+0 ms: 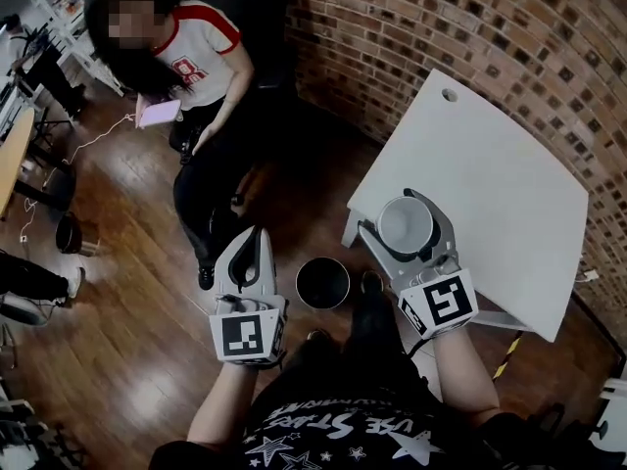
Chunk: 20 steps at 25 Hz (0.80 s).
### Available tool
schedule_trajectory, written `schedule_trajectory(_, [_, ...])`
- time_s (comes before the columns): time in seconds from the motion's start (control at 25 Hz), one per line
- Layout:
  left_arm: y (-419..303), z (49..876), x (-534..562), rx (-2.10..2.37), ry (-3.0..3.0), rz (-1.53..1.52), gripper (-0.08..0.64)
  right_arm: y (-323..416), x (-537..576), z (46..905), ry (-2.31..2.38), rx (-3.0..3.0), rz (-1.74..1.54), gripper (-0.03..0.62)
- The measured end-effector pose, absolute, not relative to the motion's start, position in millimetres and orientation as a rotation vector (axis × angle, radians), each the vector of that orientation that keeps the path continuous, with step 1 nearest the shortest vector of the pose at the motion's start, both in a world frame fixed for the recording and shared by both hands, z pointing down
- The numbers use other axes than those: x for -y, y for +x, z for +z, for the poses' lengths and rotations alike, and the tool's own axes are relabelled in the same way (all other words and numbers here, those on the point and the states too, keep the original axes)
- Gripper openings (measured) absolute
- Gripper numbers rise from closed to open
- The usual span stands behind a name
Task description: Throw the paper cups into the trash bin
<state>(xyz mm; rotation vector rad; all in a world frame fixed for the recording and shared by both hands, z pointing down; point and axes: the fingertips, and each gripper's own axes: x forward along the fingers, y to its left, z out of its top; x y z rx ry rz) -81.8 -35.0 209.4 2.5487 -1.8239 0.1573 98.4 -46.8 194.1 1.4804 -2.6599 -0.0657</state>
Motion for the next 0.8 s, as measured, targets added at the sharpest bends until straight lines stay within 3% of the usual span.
schedule_trajectory(0.36, [-176,205,-33,1.96,2.461,0.154,0.005,12,-8,192,1.371,2.753,0.043,0.353])
schedule_trajectory(0.8, [-152,232,-40,1.903,2.437,0.173,0.006,12,-19,217,1.362,2.77,0.071,0.353])
